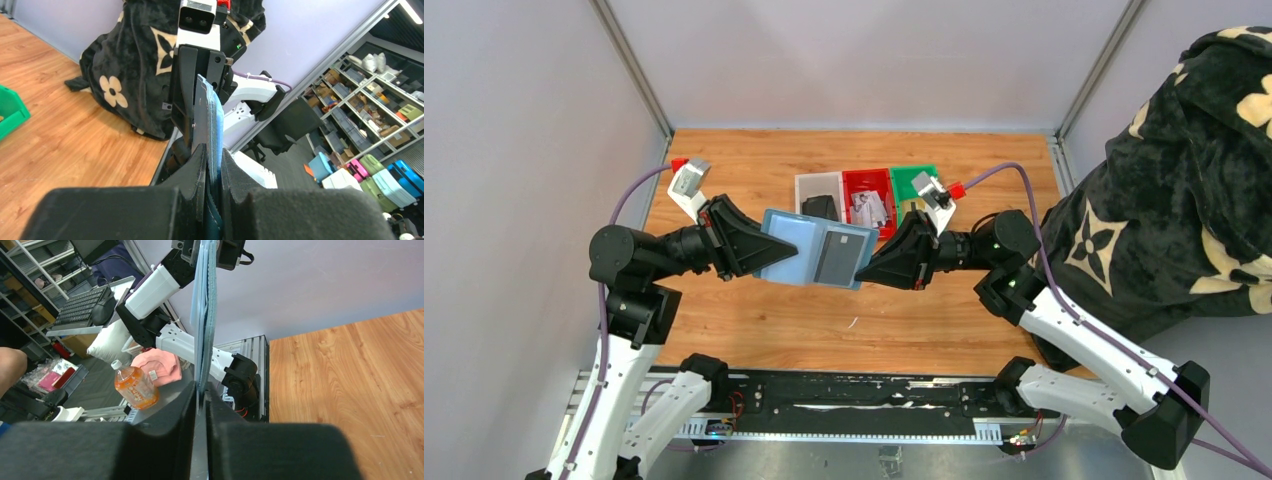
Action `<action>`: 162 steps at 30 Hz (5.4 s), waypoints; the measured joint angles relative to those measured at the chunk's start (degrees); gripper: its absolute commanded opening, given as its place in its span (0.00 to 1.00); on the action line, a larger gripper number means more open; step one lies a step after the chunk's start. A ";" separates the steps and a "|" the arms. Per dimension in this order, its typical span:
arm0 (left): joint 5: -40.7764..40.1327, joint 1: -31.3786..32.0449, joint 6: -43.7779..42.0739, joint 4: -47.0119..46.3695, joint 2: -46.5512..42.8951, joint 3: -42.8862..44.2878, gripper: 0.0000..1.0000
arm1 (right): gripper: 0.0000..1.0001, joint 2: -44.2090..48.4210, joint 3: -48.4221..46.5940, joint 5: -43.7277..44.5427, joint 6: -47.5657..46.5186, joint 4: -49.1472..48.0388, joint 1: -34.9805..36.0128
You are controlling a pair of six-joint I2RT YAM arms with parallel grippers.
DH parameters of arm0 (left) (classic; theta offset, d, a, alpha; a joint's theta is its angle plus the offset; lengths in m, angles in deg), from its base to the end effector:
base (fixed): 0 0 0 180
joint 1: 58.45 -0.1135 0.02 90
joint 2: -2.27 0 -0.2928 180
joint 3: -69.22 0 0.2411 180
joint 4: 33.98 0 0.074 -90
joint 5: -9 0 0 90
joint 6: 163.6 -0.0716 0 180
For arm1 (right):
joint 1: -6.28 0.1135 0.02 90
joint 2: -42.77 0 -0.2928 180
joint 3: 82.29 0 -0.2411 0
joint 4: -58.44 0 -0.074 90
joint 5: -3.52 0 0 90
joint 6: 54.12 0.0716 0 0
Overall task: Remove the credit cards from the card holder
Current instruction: Remove the credit card from the card holder.
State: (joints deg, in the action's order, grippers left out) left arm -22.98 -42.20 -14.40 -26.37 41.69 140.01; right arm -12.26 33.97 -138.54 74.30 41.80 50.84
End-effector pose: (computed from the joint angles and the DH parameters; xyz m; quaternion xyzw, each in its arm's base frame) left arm 0.0810 -0.0869 0.4700 0.2030 0.5934 -0.6578 0.4172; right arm 0.1009 0.1786 0.4405 -0.3960 0.4599 0.6788 0.4133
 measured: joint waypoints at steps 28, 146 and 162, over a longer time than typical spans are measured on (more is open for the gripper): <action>0.44 -0.04 -0.04 -1.40 -0.28 0.00 0.35 | 0.02 -2.29 -7.02 1.27 -6.56 4.33 7.78; -8.61 -0.26 -18.01 20.31 1.25 -1.22 0.00 | 0.56 -15.61 -11.85 9.97 9.14 7.82 3.85; -4.90 -0.37 -9.92 12.70 0.55 -2.01 0.07 | 0.11 -18.75 -11.69 6.34 15.08 -2.38 4.70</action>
State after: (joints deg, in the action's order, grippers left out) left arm -27.88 -42.57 -24.32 -13.67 42.24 138.00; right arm -31.01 22.28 -132.20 89.38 39.42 55.54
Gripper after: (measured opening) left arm 0.065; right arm 0.170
